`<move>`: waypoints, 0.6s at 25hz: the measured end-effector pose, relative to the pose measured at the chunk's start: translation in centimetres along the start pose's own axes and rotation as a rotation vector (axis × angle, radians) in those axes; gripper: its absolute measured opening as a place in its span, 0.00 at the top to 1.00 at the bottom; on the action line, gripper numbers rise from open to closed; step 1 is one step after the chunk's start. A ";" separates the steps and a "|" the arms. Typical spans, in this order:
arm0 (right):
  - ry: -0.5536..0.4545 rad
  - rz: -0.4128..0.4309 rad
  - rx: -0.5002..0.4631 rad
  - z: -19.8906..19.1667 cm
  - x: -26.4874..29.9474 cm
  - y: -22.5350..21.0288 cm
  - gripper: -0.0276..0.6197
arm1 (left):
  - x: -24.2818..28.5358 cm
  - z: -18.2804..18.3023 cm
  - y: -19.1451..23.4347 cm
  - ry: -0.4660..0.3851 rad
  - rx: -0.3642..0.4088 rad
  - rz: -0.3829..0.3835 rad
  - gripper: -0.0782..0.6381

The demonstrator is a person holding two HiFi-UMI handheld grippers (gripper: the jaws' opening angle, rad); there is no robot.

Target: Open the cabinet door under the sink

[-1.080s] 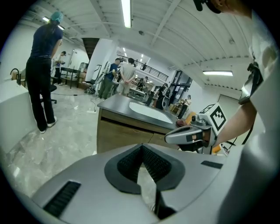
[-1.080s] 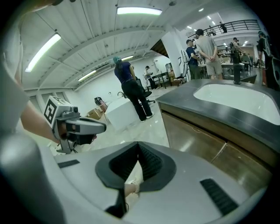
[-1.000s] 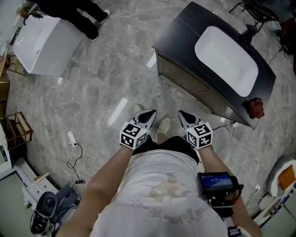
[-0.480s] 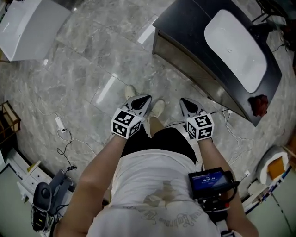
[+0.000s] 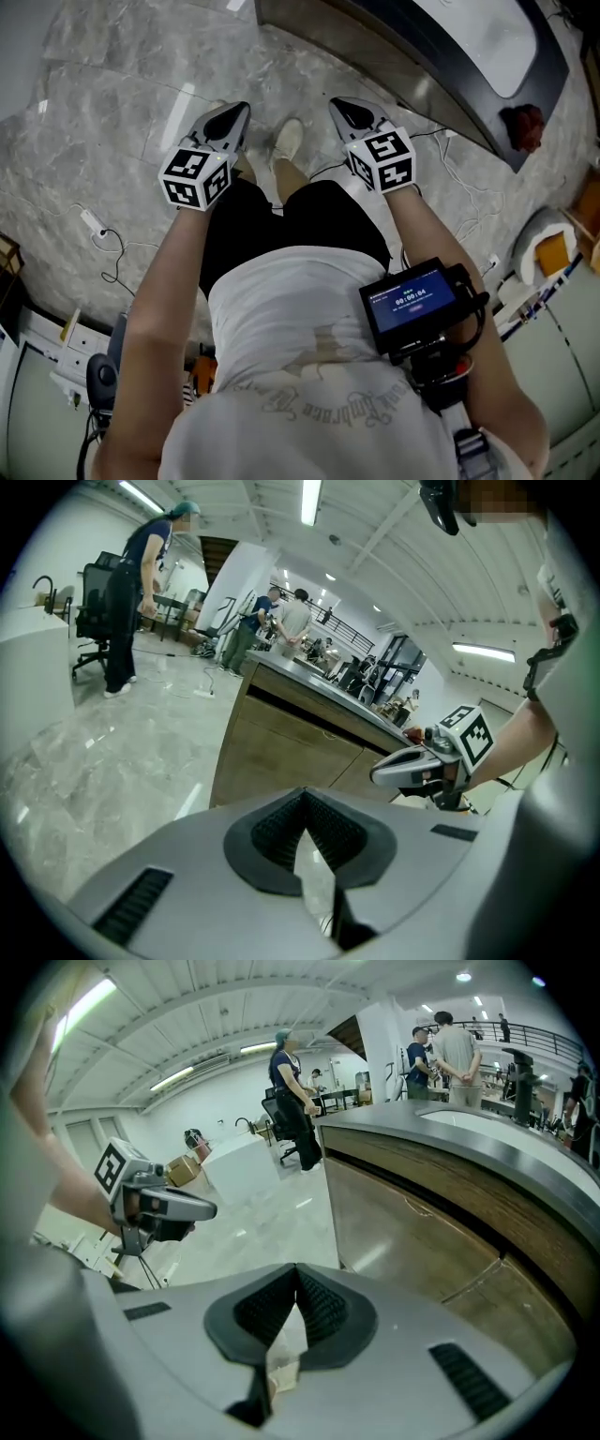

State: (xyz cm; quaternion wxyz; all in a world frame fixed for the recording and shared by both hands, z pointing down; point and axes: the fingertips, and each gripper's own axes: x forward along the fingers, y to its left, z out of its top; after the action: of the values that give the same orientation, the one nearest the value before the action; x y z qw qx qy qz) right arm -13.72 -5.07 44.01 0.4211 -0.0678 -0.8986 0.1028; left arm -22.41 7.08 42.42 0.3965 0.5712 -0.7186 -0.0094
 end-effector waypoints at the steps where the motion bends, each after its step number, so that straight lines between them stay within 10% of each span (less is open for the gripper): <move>1: 0.003 -0.001 0.002 -0.4 0.2 -0.1 0.94 | 0.2 -0.4 0.0 0.005 -0.005 0.000 0.88; 15: 0.039 -0.036 -0.155 -3.7 2.8 -2.7 0.94 | 5.0 -4.3 -0.7 0.003 -0.075 -0.031 0.88</move>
State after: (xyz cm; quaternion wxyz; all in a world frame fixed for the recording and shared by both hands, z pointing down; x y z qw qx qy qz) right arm -12.72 -6.60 49.07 0.4336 -0.0860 -0.8967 0.0242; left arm -19.56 4.59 47.81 0.4187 0.5671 -0.7081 -0.0417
